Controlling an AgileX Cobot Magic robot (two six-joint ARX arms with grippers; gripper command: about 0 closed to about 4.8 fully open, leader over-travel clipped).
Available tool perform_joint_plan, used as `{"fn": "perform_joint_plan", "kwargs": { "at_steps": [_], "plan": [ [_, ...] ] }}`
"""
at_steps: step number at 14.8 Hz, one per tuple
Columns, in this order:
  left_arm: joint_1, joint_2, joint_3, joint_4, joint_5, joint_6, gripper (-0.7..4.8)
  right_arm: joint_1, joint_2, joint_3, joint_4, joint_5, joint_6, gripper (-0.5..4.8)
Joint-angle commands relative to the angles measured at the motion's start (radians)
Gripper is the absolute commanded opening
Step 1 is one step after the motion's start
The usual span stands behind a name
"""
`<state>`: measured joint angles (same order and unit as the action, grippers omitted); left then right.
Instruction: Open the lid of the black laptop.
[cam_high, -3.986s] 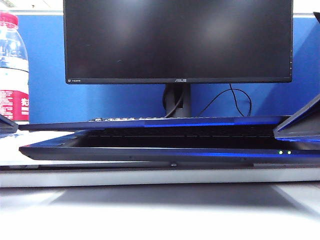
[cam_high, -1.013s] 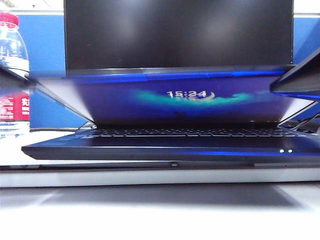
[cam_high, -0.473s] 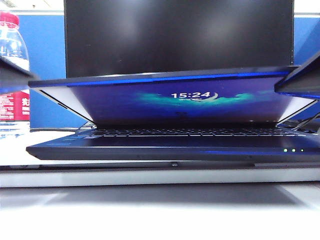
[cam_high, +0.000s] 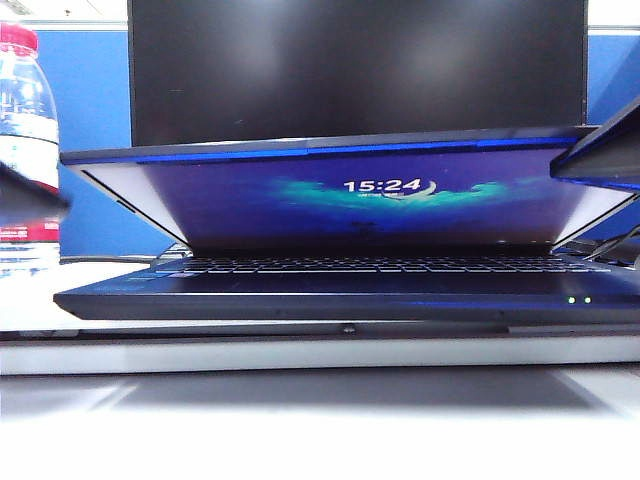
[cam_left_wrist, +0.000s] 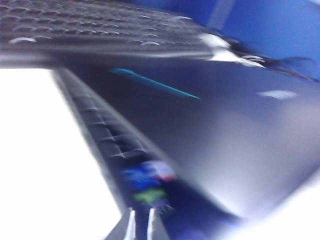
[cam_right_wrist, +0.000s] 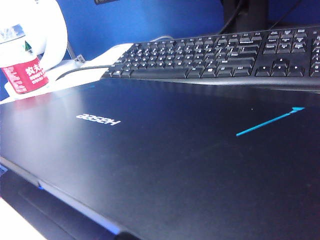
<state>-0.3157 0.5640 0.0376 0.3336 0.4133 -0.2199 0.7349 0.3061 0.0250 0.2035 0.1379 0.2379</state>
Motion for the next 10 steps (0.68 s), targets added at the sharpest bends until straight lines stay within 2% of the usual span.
{"fn": "perform_joint_plan", "kwargs": {
  "at_steps": [1,4,5,7,10],
  "plan": [
    [0.0,-0.003,0.004,0.016,-0.021,0.012,0.53,-0.002,-0.008,0.017,0.114,0.017,-0.006,-0.06],
    [0.0,-0.002,0.004,0.096,0.195,-0.051,0.53,-0.002,-0.008,0.017,0.114,0.017,-0.006,-0.06],
    [0.0,-0.002,0.005,0.092,0.228,-0.054,0.53,-0.002,-0.008,0.017,0.114,0.017,-0.006,-0.06],
    [0.0,-0.002,0.005,0.086,0.242,-0.054,0.53,-0.002,-0.008,0.017,0.114,0.017,-0.006,-0.06],
    [0.0,-0.001,0.005,0.095,0.188,-0.047,0.53,-0.001,-0.008,0.017,0.114,0.013,-0.005,-0.06]
  ]
}}
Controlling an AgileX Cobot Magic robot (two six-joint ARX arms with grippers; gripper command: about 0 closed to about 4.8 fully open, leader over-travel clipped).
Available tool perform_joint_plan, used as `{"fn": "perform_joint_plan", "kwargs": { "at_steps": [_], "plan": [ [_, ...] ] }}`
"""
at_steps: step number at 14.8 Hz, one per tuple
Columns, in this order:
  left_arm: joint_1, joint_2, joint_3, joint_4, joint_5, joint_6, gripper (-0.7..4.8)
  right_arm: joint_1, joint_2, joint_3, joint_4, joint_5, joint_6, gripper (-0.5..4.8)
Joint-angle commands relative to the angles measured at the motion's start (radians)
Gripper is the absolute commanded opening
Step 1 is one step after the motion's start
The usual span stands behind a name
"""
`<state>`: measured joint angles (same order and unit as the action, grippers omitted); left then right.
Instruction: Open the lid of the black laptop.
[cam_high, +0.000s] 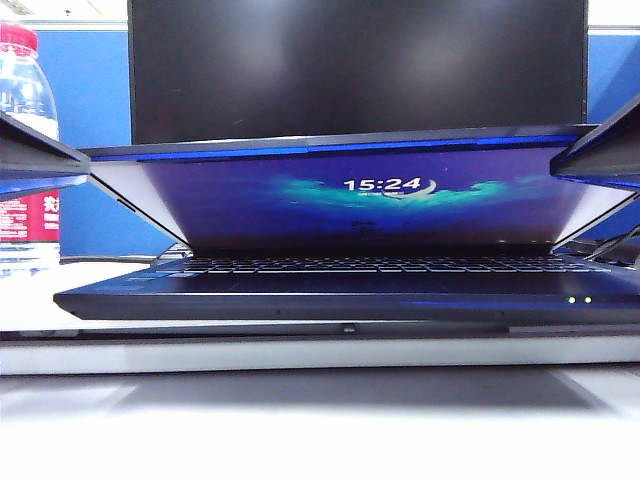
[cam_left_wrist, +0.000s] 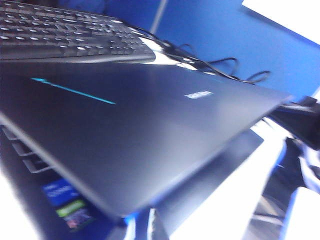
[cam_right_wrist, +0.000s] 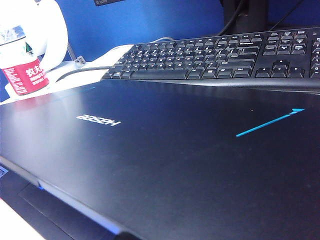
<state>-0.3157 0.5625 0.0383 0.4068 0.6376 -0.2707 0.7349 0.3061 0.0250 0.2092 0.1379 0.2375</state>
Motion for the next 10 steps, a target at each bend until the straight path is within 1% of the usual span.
{"fn": "perform_joint_plan", "kwargs": {
  "at_steps": [1,3,5,6,8,10],
  "plan": [
    [0.0,0.001,0.004,0.022,-0.042,0.009,0.53,-0.001,-0.008,0.017,0.11,0.013,-0.005,-0.06],
    [-0.001,0.001,0.004,0.04,-0.06,0.013,0.53,-0.001,-0.008,0.017,0.111,0.014,-0.003,-0.06],
    [-0.001,0.001,0.005,0.132,-0.098,0.034,0.53,-0.001,-0.008,0.017,0.119,0.014,-0.003,-0.06],
    [-0.001,0.002,0.012,0.15,-0.115,0.035,0.53,-0.001,-0.008,0.017,0.133,0.014,-0.003,-0.06],
    [-0.001,0.024,0.018,0.146,-0.122,0.037,0.53,-0.002,-0.008,0.017,0.155,0.015,-0.004,-0.06],
    [-0.001,0.054,0.018,0.18,-0.122,0.051,0.53,-0.002,-0.008,0.017,0.156,0.018,-0.006,-0.06]
  ]
}}
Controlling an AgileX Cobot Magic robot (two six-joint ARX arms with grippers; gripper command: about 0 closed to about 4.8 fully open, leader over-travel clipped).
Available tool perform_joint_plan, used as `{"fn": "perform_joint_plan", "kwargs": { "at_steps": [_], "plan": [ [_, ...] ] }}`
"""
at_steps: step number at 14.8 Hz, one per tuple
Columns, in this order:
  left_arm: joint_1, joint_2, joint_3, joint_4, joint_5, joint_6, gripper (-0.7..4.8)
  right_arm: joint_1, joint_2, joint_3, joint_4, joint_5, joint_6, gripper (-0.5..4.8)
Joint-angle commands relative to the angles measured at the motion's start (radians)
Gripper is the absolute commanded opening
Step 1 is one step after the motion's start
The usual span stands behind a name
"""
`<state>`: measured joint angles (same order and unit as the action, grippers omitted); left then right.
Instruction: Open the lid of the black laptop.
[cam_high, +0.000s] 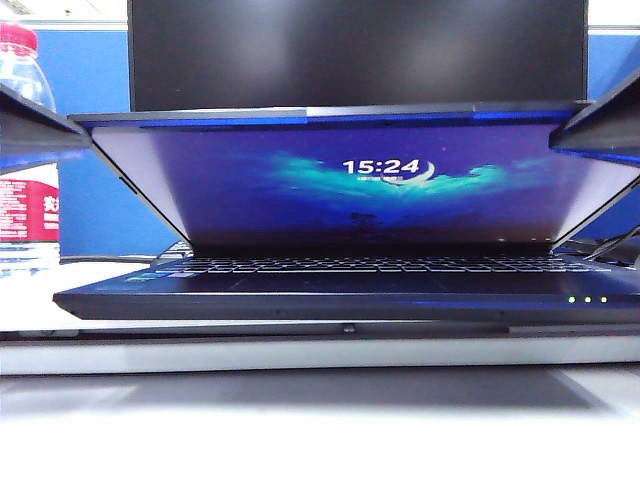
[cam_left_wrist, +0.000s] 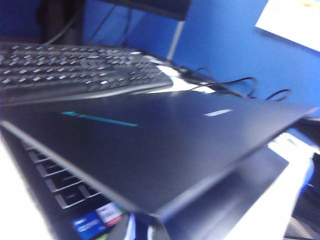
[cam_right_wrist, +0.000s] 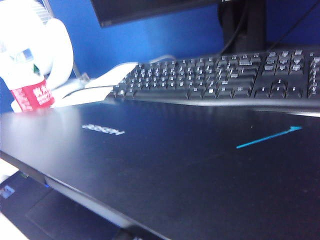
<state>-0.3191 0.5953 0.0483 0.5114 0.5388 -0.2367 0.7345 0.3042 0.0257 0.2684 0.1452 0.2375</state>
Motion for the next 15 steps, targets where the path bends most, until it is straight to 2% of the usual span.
{"fn": "perform_joint_plan", "kwargs": {
  "at_steps": [1,3,10,15],
  "plan": [
    [0.003,0.03,0.008,0.121,-0.031,0.016,0.53,-0.001,-0.006,0.016,0.097,0.011,-0.006,-0.06],
    [0.003,0.031,0.027,0.163,-0.053,0.017,0.53,-0.001,-0.006,0.016,0.105,0.011,-0.007,-0.06],
    [0.003,0.032,0.086,0.186,-0.098,0.032,0.53,-0.016,-0.006,0.017,0.154,0.014,-0.032,-0.06],
    [0.003,0.032,0.102,0.205,-0.121,0.072,0.53,-0.04,-0.006,0.017,0.185,0.014,-0.06,-0.06]
  ]
}}
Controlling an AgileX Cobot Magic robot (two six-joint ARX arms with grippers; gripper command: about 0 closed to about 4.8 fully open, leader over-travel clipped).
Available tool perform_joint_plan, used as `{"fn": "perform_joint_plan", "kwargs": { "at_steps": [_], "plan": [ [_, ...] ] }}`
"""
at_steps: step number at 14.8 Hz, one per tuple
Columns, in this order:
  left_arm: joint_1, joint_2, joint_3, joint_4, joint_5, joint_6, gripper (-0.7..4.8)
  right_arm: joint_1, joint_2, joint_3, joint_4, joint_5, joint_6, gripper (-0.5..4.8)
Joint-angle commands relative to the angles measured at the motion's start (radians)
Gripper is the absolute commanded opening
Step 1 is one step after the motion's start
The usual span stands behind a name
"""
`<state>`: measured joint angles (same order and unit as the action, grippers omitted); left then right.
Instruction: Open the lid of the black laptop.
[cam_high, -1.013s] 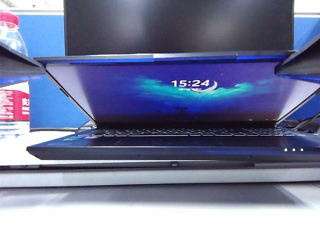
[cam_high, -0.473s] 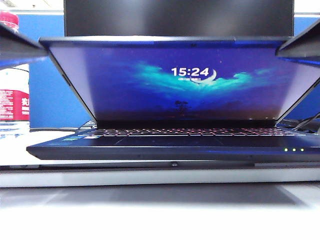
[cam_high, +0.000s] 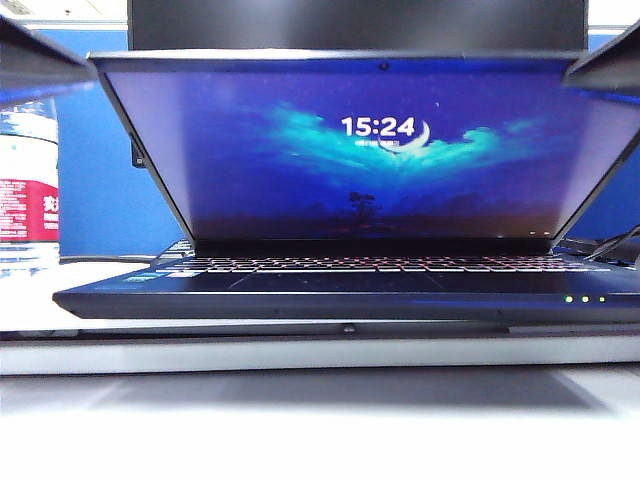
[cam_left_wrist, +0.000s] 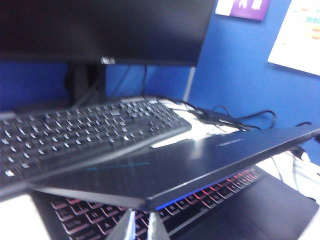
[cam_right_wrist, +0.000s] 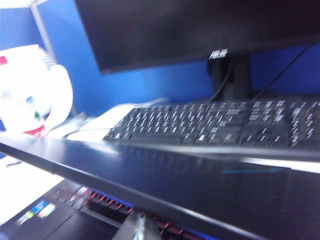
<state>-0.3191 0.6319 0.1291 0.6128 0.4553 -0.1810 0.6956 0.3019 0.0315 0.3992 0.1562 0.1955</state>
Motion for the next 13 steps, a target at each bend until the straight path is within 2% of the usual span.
{"fn": "perform_joint_plan", "kwargs": {
  "at_steps": [1,6,9,10,13],
  "plan": [
    [0.003,-0.005,0.022,0.103,-0.056,0.016,0.53,-0.006,-0.003,0.011,0.055,0.003,-0.018,-0.06],
    [0.003,-0.005,0.031,0.143,-0.076,0.016,0.53,-0.027,-0.003,0.011,0.103,0.0,-0.064,-0.06],
    [0.003,-0.005,0.031,0.087,-0.051,0.026,0.53,-0.024,-0.003,0.011,0.071,-0.006,-0.044,-0.06],
    [0.003,-0.005,0.031,0.054,-0.061,0.068,0.53,-0.024,-0.003,0.011,0.029,-0.026,-0.038,-0.06],
    [0.003,-0.006,0.031,-0.072,-0.286,0.146,0.53,-0.024,-0.003,0.011,0.006,-0.027,-0.04,-0.06]
  ]
}}
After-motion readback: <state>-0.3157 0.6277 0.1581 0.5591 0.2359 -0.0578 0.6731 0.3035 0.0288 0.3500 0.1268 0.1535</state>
